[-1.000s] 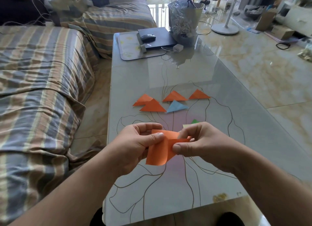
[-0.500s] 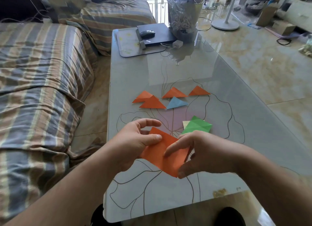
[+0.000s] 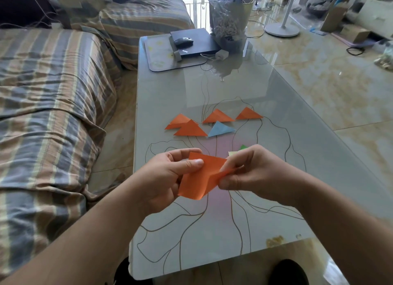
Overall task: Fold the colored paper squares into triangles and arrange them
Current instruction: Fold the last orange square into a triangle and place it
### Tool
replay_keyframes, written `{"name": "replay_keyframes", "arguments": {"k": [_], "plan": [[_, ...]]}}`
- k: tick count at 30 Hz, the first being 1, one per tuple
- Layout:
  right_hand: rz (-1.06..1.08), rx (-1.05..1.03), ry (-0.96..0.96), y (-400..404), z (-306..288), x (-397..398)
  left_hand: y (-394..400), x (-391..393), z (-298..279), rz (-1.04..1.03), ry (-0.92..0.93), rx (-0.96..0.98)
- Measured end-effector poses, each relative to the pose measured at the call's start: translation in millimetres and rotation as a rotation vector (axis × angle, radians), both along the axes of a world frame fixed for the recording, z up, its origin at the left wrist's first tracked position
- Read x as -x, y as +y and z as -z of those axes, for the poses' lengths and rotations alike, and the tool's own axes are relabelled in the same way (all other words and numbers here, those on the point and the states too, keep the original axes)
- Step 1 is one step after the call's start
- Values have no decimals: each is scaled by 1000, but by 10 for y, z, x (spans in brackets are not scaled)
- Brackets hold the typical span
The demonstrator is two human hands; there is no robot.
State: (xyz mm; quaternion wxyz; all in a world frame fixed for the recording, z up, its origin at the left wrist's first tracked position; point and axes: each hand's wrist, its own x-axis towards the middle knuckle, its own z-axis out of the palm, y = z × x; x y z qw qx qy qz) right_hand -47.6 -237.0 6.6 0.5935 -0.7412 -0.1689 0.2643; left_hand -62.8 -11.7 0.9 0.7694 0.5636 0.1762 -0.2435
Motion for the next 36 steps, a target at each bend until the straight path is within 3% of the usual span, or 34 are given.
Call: {"name": "replay_keyframes", "arguments": {"k": [10,36], "plan": [[261,46,161,85,-15,-13,-114,106,2,-1,-46,-8],[352,174,204,119,7,-4,-192,146,65,14,-80,-96]]}}
